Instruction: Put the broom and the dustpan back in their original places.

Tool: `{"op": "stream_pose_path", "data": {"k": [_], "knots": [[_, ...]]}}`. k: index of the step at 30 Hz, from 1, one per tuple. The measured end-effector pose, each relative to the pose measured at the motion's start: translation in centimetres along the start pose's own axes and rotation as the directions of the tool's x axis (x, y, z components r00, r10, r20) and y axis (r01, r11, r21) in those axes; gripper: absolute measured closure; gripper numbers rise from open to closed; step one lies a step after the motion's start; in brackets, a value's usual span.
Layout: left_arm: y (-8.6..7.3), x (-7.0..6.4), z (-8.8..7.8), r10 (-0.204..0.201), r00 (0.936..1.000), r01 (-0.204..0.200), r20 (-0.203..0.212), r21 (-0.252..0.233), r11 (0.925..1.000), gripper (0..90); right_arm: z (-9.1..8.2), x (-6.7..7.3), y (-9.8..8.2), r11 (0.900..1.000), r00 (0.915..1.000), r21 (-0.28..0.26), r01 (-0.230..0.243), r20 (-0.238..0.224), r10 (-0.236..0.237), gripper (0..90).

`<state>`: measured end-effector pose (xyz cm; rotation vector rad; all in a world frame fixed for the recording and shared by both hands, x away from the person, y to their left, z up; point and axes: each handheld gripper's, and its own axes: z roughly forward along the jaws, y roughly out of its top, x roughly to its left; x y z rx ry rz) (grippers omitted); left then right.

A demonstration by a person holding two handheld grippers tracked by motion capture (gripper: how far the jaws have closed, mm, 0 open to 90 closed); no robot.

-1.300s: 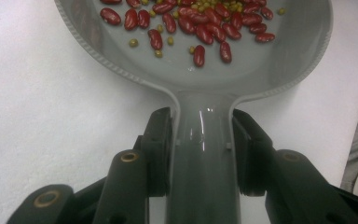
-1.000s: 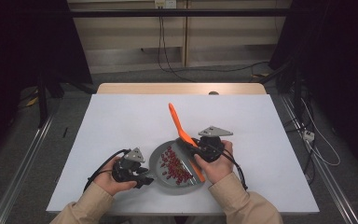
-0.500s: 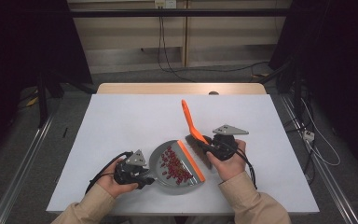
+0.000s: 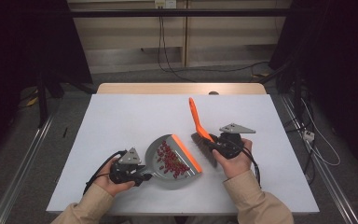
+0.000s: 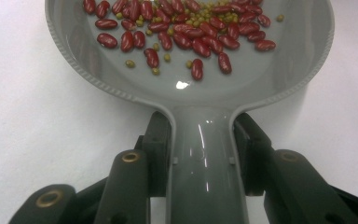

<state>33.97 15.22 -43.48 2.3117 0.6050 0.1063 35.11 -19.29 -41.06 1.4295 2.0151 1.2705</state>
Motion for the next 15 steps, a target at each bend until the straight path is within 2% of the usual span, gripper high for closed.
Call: {"op": "stream_pose_path", "data": {"k": [2,3,4,6,7,8,10,11,13,15], "knots": [[0.0,0.1,-0.2,-0.015,0.9996,0.015,-0.024,-0.008,0.9999,63.3,-0.1,-0.2,0.0,1.000,1.0000,-0.001,0.002,0.006,-0.002,71.4],[0.0,0.3,-0.3,-0.023,0.9996,0.022,-0.019,-0.020,0.9996,63.3,-0.1,-0.3,0.0,1.000,0.9999,0.000,0.008,0.009,-0.008,71.4],[0.0,0.4,-0.5,-0.032,0.9987,0.031,-0.040,-0.023,0.9993,63.3,-0.2,-0.4,0.1,1.000,0.9998,0.000,0.010,0.016,-0.010,71.4],[-0.1,0.7,-0.8,-0.051,0.9978,0.050,-0.042,-0.040,0.9980,63.3,-0.3,-0.7,0.1,1.000,0.9997,0.000,0.009,0.021,-0.009,71.4],[-0.1,0.8,-1.0,-0.059,0.9963,0.057,-0.063,-0.040,0.9976,63.3,-0.4,-0.9,0.1,1.000,0.9996,-0.003,0.008,0.027,-0.008,71.4],[-0.2,1.1,-1.1,-0.072,0.9958,0.069,-0.057,-0.052,0.9963,63.3,-0.4,-1.1,0.1,1.000,0.9995,-0.006,0.008,0.031,-0.008,71.4],[-0.3,1.4,-1.5,-0.080,0.9937,0.076,-0.078,-0.053,0.9957,63.3,-0.7,-1.5,0.1,1.000,0.9992,-0.007,0.010,0.038,-0.009,71.4],[-0.3,1.5,-1.6,-0.093,0.9905,0.088,-0.101,-0.055,0.9946,63.2,-0.8,-1.7,0.2,1.000,0.9988,-0.009,0.012,0.047,-0.012,71.4],[-0.5,2.0,-1.8,-0.112,0.9891,0.106,-0.096,-0.064,0.9923,63.3,-1.2,-2.3,0.2,1.000,0.9982,-0.010,0.013,0.059,-0.012,71.4],[-0.6,2.3,-2.0,-0.120,0.9844,0.113,-0.128,-0.062,0.9916,63.3,-1.5,-2.9,0.2,1.000,0.9977,-0.016,0.002,0.068,-0.001,71.4]]}}
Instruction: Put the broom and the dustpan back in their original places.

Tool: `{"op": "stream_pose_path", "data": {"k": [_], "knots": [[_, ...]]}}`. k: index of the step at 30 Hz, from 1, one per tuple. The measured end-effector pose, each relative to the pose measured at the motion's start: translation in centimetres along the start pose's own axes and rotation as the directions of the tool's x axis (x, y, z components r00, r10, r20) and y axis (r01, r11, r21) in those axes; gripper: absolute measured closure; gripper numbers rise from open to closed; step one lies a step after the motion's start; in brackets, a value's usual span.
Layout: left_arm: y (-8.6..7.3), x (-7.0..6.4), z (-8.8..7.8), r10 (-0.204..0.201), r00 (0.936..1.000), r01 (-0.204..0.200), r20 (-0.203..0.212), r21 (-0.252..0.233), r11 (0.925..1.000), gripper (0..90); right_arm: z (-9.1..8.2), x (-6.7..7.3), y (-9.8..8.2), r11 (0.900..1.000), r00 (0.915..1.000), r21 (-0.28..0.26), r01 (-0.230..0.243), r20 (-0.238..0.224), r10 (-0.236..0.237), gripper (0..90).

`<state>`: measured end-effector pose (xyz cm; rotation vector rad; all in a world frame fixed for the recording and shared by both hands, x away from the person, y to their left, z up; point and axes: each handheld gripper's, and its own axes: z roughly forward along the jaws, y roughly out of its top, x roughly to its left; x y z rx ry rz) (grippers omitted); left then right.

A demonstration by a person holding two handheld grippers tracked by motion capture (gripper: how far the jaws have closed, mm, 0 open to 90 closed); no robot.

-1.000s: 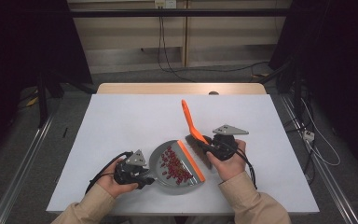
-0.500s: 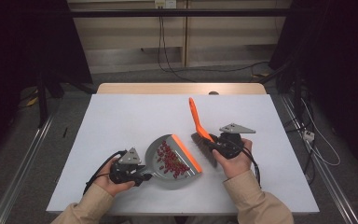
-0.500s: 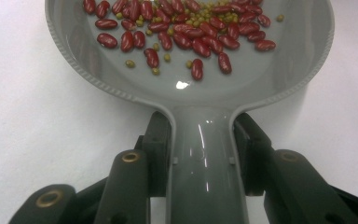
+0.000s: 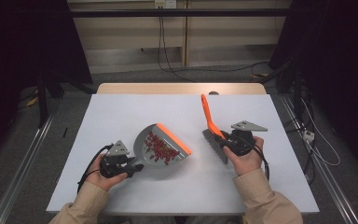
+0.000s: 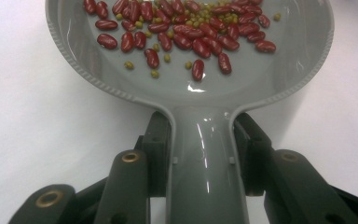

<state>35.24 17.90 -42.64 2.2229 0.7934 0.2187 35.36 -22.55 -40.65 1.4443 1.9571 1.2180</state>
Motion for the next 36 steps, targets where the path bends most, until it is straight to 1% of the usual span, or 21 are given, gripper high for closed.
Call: {"op": "stream_pose_path", "data": {"k": [1,4,6,7,9,10,11,12,13,14,15,19,20,21,22,24,26,28,29,32,36], "knots": [[0.0,0.3,-0.1,-0.010,0.9999,0.010,0.009,-0.004,0.9999,63.2,-0.2,-0.3,0.0,1.000,1.0000,-0.005,-0.001,0.006,0.001,71.4],[-0.1,0.8,-0.3,-0.028,0.9994,0.027,-0.018,-0.009,0.9996,63.2,-0.9,-1.3,0.0,1.000,0.9997,-0.018,-0.013,0.021,0.013,71.4],[-0.2,1.1,-0.5,-0.039,0.9985,0.038,-0.039,-0.010,0.9992,63.3,-1.3,-1.9,0.1,1.000,0.9991,-0.023,-0.009,0.042,0.010,71.4],[-0.3,1.3,-0.5,-0.060,0.9974,0.059,-0.042,-0.022,0.9980,63.3,-1.5,-2.2,0.0,1.000,0.9988,-0.025,-0.009,0.048,0.010,71.4],[-0.4,1.7,-0.6,-0.058,0.9966,0.057,-0.060,-0.009,0.9983,63.3,-1.9,-3.0,-0.1,1.000,0.9982,-0.025,-0.013,0.058,0.014,71.4],[-0.5,1.9,-0.6,-0.064,0.9956,0.064,-0.069,-0.012,0.9979,63.3,-2.0,-3.4,-0.2,1.000,0.9978,-0.025,-0.016,0.064,0.017,71.4],[-0.5,2.1,-0.6,-0.078,0.9941,0.077,-0.076,-0.012,0.9969,63.3,-2.1,-3.8,-0.2,0.999,0.9974,-0.025,-0.020,0.068,0.022,71.4],[-0.6,2.2,-0.6,-0.091,0.9913,0.090,-0.095,-0.018,0.9958,63.2,-2.3,-4.1,-0.3,0.999,0.9968,-0.025,-0.021,0.077,0.023,71.4],[-0.7,2.5,-0.8,-0.100,0.9913,0.099,-0.085,-0.014,0.9950,63.2,-2.4,-4.4,-0.4,0.999,0.9958,-0.024,-0.024,0.087,0.026,71.4],[-0.8,2.7,-0.8,-0.110,0.9895,0.108,-0.093,-0.025,0.9938,63.2,-2.5,-4.8,-0.5,0.999,0.9950,-0.024,-0.027,0.095,0.030,71.4],[-0.9,2.9,-0.9,-0.113,0.9888,0.112,-0.098,-0.020,0.9936,63.2,-2.6,-5.1,-0.6,0.999,0.9940,-0.027,-0.027,0.106,0.030,71.4],[-1.2,3.7,-1.2,-0.145,0.9799,0.143,-0.137,-0.024,0.9894,63.2,-3.0,-6.2,-1.0,0.999,0.9890,-0.023,-0.043,0.141,0.046,71.4],[-1.3,3.9,-1.2,-0.151,0.9781,0.149,-0.143,-0.024,0.9885,63.2,-3.0,-6.5,-1.0,0.999,0.9880,-0.023,-0.039,0.149,0.042,71.4],[-1.4,4.0,-1.2,-0.161,0.9737,0.159,-0.161,-0.028,0.9870,63.2,-3.1,-6.7,-1.1,0.999,0.9863,-0.023,-0.042,0.159,0.045,71.4],[-1.5,4.3,-1.3,-0.164,0.9740,0.162,-0.157,-0.021,0.9865,63.2,-3.1,-6.9,-1.2,0.999,0.9845,-0.023,-0.045,0.169,0.048,71.4],[-1.6,4.6,-1.4,-0.175,0.9694,0.174,-0.172,-0.022,0.9845,63.2,-3.2,-7.3,-1.3,0.999,0.9811,-0.021,-0.049,0.186,0.052,71.4],[-1.7,5.0,-1.5,-0.189,0.9651,0.189,-0.181,-0.020,0.9819,63.2,-3.3,-7.6,-1.4,0.998,0.9797,-0.023,-0.057,0.191,0.060,71.4],[-1.9,5.3,-1.5,-0.204,0.9581,0.203,-0.201,-0.027,0.9788,63.2,-3.4,-7.8,-1.4,0.998,0.9779,-0.024,-0.056,0.200,0.060,71.4],[-1.9,5.5,-1.5,-0.216,0.9551,0.216,-0.202,-0.025,0.9761,63.2,-3.4,-8.0,-1.5,0.998,0.9770,-0.025,-0.057,0.204,0.060,71.4],[-2.1,5.9,-1.6,-0.237,0.9428,0.238,-0.234,-0.026,0.9710,63.2,-3.5,-8.4,-1.5,0.998,0.9717,-0.024,-0.055,0.229,0.059,71.4],[-2.2,6.4,-1.4,-0.265,0.9227,0.269,-0.280,-0.024,0.9627,63.2,-3.4,-8.5,-1.8,1.000,0.9668,-0.003,-0.031,0.254,0.031,71.4]]}}
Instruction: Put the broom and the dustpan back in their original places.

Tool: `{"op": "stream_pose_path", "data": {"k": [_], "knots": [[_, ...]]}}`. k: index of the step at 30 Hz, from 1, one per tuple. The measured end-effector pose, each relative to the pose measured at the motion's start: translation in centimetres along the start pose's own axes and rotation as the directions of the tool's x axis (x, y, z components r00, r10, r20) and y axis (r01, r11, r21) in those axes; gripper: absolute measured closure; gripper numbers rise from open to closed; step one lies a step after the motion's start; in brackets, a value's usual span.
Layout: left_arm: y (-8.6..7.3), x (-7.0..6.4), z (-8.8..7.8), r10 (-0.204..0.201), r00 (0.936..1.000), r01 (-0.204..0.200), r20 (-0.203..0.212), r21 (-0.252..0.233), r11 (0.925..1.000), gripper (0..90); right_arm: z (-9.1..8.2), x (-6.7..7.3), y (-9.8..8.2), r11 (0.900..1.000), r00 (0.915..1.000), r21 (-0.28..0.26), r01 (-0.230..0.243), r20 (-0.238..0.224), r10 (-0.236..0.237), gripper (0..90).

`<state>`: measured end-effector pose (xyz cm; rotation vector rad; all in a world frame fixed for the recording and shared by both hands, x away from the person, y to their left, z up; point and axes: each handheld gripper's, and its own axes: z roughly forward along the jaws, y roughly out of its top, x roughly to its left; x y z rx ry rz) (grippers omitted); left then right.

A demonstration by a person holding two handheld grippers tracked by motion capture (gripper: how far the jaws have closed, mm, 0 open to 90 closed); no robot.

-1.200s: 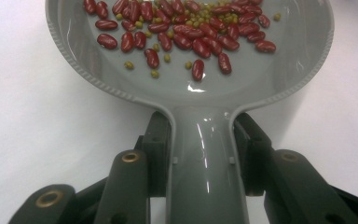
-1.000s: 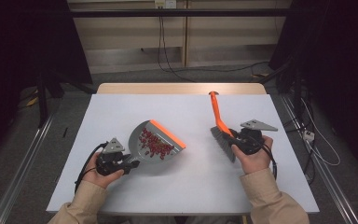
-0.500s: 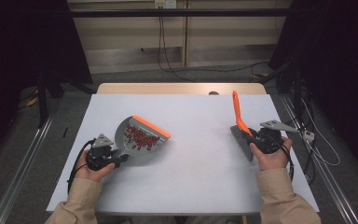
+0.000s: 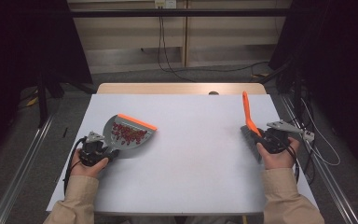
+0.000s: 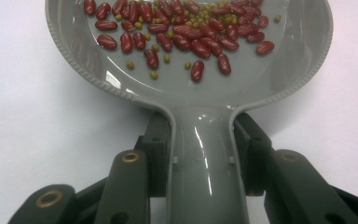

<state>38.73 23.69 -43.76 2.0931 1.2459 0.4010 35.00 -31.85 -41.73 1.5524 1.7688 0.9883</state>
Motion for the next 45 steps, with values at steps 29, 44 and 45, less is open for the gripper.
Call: {"op": "stream_pose_path", "data": {"k": [29,44,45], "knots": [[0.0,-3.0,0.4,-0.062,0.9919,0.063,0.111,-0.007,0.9980,43.4,0.6,2.8,-0.7,0.999,0.9992,0.008,0.035,-0.019,-0.035,69.4],[-0.4,-4.0,-0.7,0.038,0.9775,-0.019,0.207,-0.093,0.9955,11.7,-0.1,5.2,-1.5,0.997,0.9628,-0.073,-0.027,-0.270,0.006,40.5],[-0.5,-4.0,-0.9,0.051,0.9760,-0.029,0.212,-0.107,0.9939,11.6,-0.2,5.2,-1.7,0.996,0.9602,-0.079,-0.028,-0.279,0.004,38.5]]}}
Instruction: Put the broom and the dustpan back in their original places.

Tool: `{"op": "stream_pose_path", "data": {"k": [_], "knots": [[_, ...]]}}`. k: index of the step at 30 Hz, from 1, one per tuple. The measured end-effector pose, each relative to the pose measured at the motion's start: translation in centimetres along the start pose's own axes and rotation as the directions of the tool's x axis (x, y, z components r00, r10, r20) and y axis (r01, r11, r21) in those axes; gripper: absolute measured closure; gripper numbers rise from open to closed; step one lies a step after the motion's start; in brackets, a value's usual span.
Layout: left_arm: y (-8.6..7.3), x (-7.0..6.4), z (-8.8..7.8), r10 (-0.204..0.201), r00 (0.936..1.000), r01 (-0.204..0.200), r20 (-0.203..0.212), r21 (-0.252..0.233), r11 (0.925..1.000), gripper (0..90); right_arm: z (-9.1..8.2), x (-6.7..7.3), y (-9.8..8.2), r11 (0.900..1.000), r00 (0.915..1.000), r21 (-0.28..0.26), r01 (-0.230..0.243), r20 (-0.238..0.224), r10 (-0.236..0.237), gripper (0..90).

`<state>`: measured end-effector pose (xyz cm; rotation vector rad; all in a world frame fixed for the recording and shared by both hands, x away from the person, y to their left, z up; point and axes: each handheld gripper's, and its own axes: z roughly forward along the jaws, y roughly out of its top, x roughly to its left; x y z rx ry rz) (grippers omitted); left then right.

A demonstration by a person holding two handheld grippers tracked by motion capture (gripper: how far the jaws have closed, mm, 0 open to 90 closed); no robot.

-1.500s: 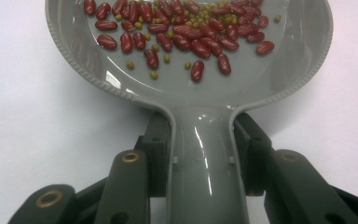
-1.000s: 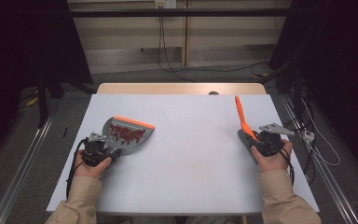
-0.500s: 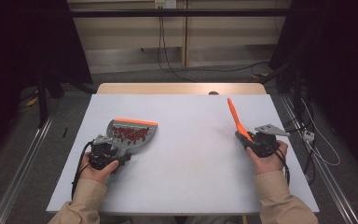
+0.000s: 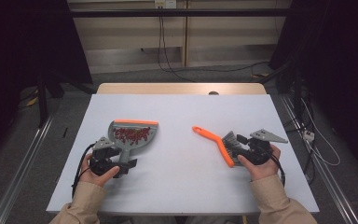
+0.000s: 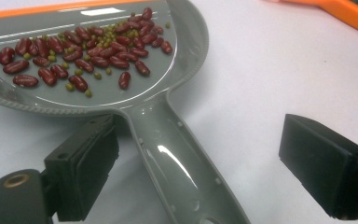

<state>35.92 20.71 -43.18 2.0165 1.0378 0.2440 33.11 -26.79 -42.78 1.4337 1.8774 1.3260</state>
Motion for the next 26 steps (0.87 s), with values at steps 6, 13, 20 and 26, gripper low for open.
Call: {"op": "stream_pose_path", "data": {"k": [6,13,20,26], "knots": [[-0.4,0.2,-1.3,0.060,0.9980,-0.058,0.022,-0.081,0.9950,7.6,-0.5,0.5,-0.6,0.999,0.9993,-0.017,0.031,-0.020,-0.031,30.6],[-1.1,0.6,-2.5,0.086,0.9957,-0.079,0.035,-0.152,0.9851,6.5,-1.2,0.8,-1.7,0.999,0.9970,-0.023,0.044,-0.063,-0.045,27.7],[-1.8,0.6,-2.5,0.095,0.9939,-0.085,0.056,-0.157,0.9840,6.5,-2.0,1.0,-2.6,0.997,0.9946,-0.014,0.070,-0.076,-0.071,27.2],[-1.8,0.7,-2.4,0.093,0.9942,-0.084,0.053,-0.152,0.9848,6.5,-2.3,0.9,-2.8,0.997,0.9929,-0.009,0.077,-0.090,-0.077,27.6]]}}
